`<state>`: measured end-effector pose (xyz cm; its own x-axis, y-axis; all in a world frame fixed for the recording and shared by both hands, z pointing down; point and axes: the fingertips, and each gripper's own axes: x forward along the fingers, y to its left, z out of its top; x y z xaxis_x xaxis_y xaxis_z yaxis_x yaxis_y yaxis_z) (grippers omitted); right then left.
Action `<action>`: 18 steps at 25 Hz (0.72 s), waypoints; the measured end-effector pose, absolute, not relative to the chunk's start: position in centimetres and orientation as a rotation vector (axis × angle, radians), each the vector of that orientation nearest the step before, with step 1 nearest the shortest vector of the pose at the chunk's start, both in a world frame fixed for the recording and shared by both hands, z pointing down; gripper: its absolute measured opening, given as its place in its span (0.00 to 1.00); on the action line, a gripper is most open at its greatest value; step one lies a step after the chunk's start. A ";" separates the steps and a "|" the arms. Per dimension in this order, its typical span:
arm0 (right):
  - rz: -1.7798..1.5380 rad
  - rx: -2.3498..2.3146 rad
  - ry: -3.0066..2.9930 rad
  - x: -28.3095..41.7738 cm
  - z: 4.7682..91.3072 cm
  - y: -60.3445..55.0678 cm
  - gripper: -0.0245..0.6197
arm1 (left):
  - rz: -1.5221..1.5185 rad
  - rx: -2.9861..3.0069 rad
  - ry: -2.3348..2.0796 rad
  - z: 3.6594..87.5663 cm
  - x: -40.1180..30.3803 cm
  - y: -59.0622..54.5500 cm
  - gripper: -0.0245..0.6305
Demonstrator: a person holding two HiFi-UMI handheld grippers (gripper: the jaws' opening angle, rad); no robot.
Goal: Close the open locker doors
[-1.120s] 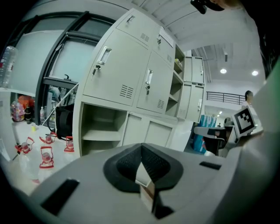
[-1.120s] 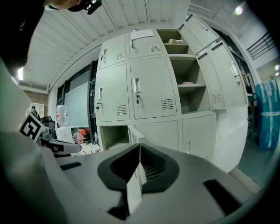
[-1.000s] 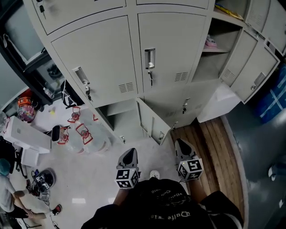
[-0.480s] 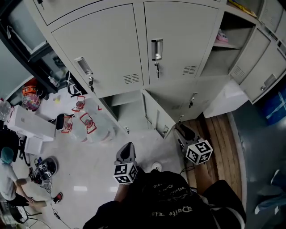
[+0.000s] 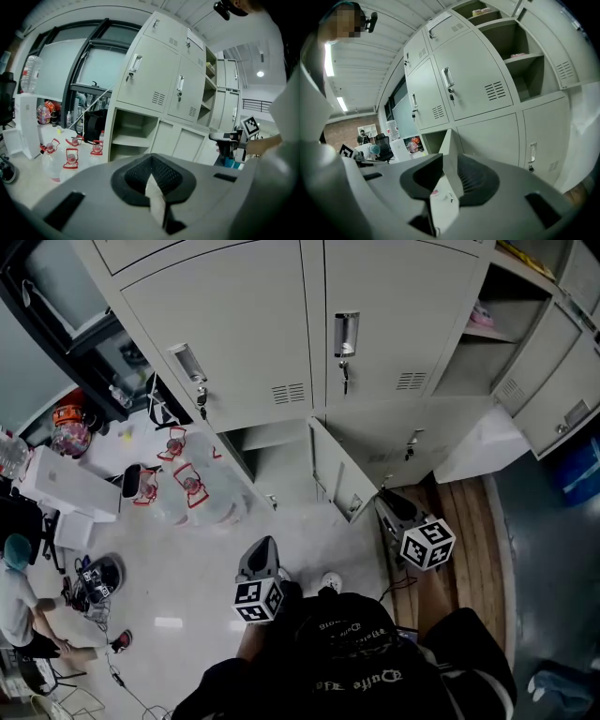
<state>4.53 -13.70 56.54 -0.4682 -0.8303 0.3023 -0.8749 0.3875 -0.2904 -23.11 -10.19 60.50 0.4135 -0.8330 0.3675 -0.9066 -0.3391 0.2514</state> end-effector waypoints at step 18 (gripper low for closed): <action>0.598 1.385 -2.563 0.4 57.5 -12.8 0.07 | 0.275 2.259 -1.489 61.3 -23.1 -10.4 0.05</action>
